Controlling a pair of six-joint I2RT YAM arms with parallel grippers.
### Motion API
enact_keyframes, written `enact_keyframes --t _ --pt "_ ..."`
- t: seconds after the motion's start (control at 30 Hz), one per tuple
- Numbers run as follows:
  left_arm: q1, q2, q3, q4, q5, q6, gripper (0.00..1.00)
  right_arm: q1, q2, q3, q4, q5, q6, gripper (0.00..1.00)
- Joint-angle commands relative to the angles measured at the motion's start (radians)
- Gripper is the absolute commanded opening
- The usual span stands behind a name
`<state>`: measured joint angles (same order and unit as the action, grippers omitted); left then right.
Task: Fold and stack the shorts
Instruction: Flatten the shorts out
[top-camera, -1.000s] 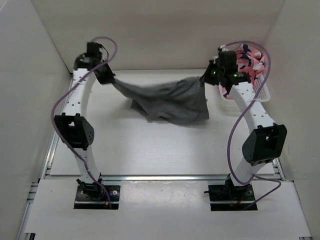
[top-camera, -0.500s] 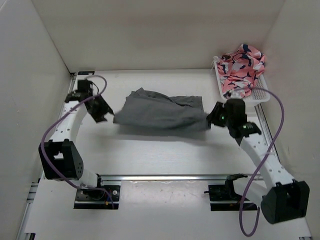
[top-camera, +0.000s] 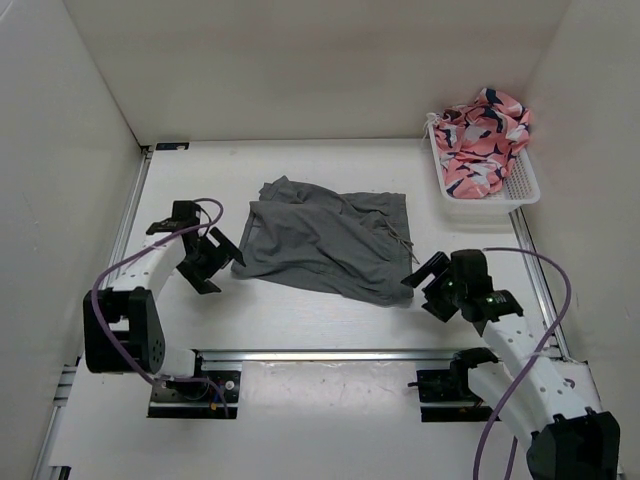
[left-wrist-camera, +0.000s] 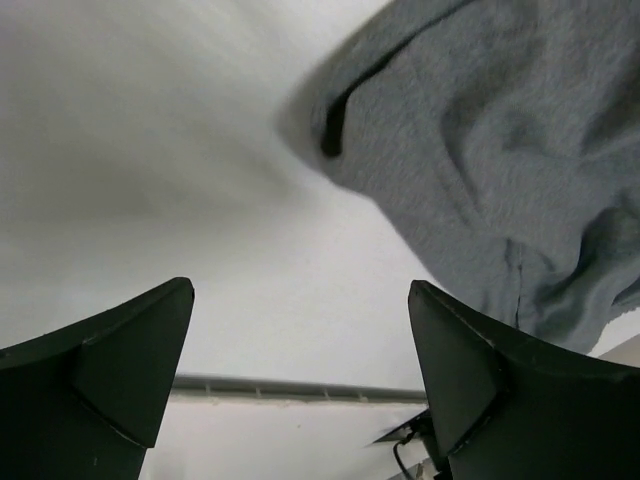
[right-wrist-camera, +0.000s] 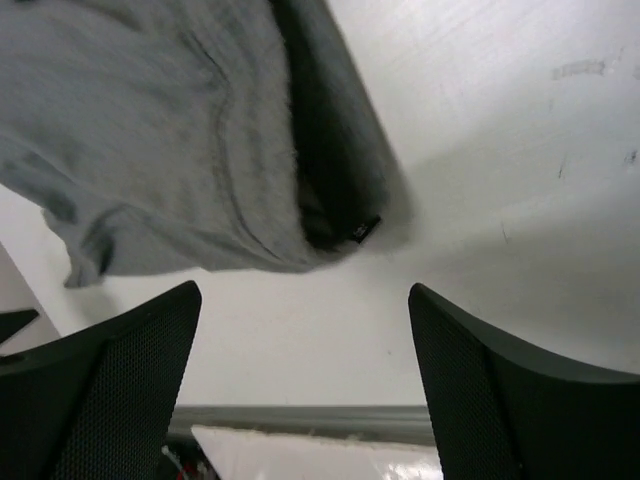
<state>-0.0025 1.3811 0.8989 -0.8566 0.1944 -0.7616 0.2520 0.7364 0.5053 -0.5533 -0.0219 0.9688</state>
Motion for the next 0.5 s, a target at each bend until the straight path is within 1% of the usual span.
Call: enact_keyframes --t 0.0,0.07,0.17,0.23,0.27,0.3,0.33,0.37,0.43,0.47 --pt "-0.011 0.059 0.007 0.102 0.019 -0.009 1.00 0.004 0.032 -0.065 0.105 -0.137 0.151 0.89" --pt "-0.021 0.142 0.040 0.116 0.005 -0.008 1.00 0.004 0.067 -0.076 0.134 -0.148 0.163 0.89" --pt "-0.047 0.214 0.092 0.126 -0.021 -0.008 1.00 0.004 0.090 -0.099 0.173 -0.138 0.173 0.89" --pt "-0.071 0.272 0.123 0.139 -0.030 0.001 0.97 0.004 0.103 -0.117 0.237 -0.127 0.182 0.85" --pt "-0.071 0.285 0.132 0.149 -0.030 0.001 0.92 0.004 0.115 -0.140 0.268 -0.127 0.194 0.85" --pt "-0.080 0.295 0.132 0.149 -0.030 0.001 0.88 0.004 0.126 -0.140 0.294 -0.116 0.194 0.82" --pt "-0.089 0.305 0.143 0.149 -0.030 0.001 0.84 0.004 0.156 -0.149 0.331 -0.116 0.194 0.76" --pt "-0.090 0.305 0.143 0.149 -0.030 0.001 0.78 0.004 0.173 -0.149 0.331 -0.104 0.194 0.73" --pt "-0.090 0.317 0.152 0.149 -0.030 0.010 0.61 0.013 0.225 -0.149 0.340 -0.104 0.183 0.67" --pt "-0.090 0.329 0.152 0.149 -0.030 0.010 0.52 0.013 0.239 -0.149 0.355 -0.104 0.183 0.60"
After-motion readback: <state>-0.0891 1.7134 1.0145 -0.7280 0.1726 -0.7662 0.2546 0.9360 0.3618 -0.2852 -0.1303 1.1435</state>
